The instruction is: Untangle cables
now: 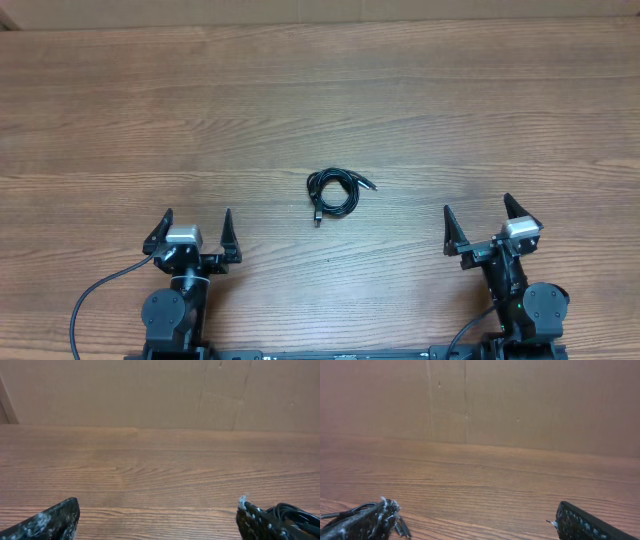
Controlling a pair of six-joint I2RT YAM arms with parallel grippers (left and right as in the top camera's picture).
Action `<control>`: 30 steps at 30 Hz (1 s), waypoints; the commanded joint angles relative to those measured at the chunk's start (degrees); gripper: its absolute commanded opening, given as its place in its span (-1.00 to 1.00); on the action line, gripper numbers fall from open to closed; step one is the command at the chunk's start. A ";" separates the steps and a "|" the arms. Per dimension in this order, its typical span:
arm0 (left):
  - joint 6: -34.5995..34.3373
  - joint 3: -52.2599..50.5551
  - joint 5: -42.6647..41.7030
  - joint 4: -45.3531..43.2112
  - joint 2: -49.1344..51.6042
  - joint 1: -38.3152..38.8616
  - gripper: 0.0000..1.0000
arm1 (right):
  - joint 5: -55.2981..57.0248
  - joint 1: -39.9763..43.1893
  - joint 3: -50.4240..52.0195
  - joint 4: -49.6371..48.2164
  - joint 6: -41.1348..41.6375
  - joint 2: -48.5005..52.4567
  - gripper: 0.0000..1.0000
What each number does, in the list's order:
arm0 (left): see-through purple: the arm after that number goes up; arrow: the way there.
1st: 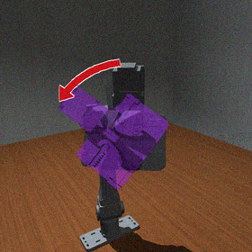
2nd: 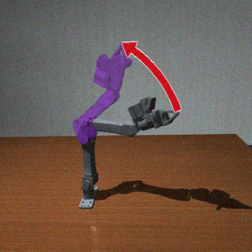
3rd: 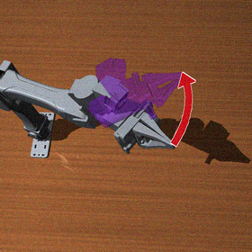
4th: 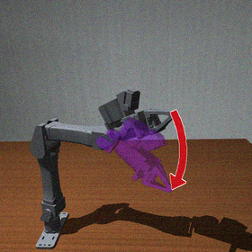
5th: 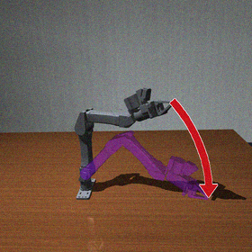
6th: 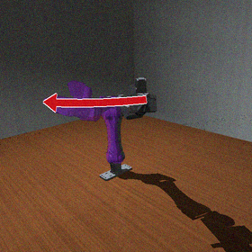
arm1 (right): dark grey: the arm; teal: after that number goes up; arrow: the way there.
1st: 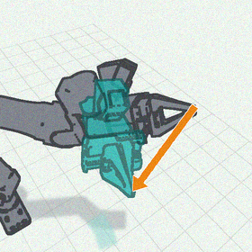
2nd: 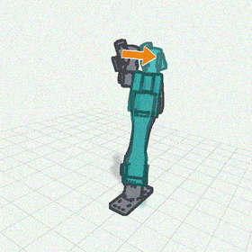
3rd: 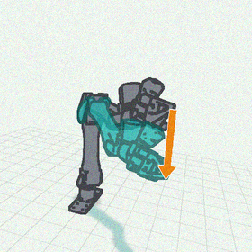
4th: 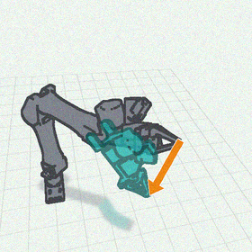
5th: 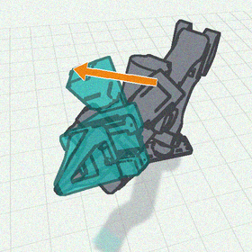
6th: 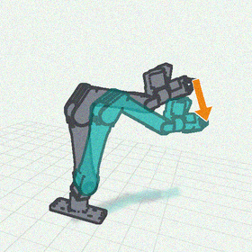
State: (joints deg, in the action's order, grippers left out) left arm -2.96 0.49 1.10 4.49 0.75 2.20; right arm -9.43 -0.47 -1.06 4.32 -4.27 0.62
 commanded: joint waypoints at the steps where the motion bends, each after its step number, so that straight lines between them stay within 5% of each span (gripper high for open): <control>1: 0.63 -0.22 -0.55 -0.04 -0.50 -0.35 0.99 | 0.37 -0.17 0.59 -0.28 -0.11 -0.46 1.00; 6: 0.37 -0.22 -0.98 -0.07 -0.52 -0.35 0.99 | 0.39 -0.17 0.59 -0.28 -0.11 -0.46 1.00; 12: -27.06 -0.22 -18.21 -1.64 -0.50 -0.31 0.99 | 0.39 -0.17 0.59 -0.28 -0.11 -0.46 0.99; 16: -39.30 -0.22 -20.90 -2.40 -0.52 -0.31 0.99 | 0.39 -0.17 0.59 -0.28 -0.11 -0.46 1.00; 24: -31.69 1.01 -20.81 -25.35 -0.52 -0.35 1.00 | 0.37 -0.17 0.59 -0.28 -0.11 -0.46 1.00; 30: -30.80 12.46 -14.19 -22.56 -0.17 -0.35 0.99 | 0.39 -0.17 0.59 -0.28 -0.11 -0.46 1.00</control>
State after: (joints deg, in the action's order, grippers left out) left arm -35.83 5.56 -16.64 -19.70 0.71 2.13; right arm -9.45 -0.47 -1.06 4.29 -4.32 0.62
